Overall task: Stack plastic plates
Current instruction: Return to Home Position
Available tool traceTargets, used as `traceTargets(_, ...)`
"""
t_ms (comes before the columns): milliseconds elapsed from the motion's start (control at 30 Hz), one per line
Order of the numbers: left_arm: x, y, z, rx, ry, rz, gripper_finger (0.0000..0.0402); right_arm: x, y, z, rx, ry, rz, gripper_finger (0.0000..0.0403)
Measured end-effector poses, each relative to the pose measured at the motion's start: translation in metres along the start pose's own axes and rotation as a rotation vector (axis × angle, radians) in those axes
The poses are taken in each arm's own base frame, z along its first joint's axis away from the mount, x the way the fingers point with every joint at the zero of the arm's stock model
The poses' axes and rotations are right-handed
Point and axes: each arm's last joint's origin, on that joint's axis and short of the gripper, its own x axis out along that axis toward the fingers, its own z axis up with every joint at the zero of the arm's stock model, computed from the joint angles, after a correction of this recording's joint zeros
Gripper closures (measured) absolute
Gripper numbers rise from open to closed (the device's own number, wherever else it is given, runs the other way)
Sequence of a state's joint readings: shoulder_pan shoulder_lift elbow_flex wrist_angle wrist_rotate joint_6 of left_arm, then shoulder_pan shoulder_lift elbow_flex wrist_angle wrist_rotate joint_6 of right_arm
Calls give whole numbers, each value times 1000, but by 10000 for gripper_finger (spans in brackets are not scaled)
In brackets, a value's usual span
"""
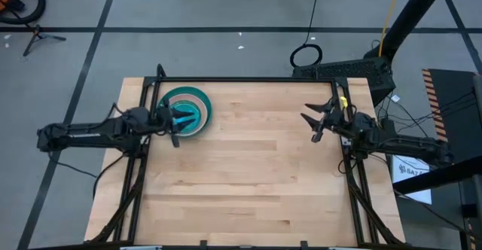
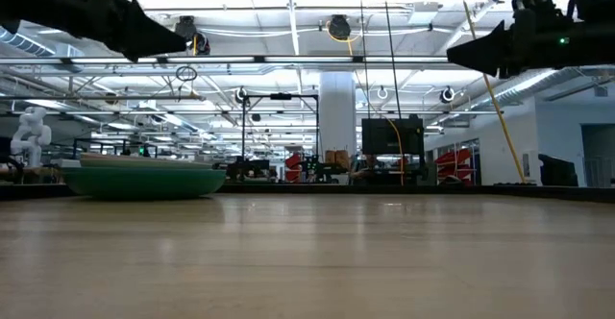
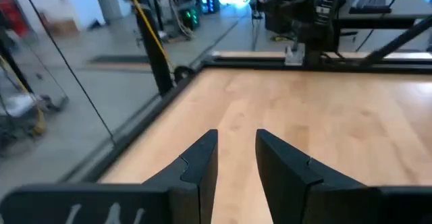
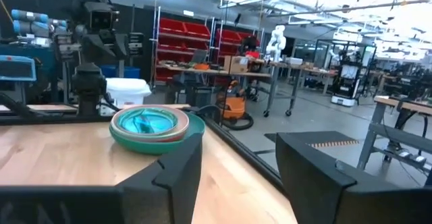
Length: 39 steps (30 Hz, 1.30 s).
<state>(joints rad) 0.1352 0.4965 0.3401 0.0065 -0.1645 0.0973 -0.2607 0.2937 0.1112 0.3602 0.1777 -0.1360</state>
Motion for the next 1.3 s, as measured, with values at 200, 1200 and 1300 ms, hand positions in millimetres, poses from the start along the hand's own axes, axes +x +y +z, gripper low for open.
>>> traceTargets(200,-7,0,-17,-58,32,-107,300,-2,1,-2,-2,21,53,220)
traceTargets(1200,-22,-5,-77,-217,-109,-126,396,-13,0,-7,39,-27,71,220)
traceTargets(1300,-22,-5,-77,-230,-108,-126,396,-13,0,-15,54,55,41,220)
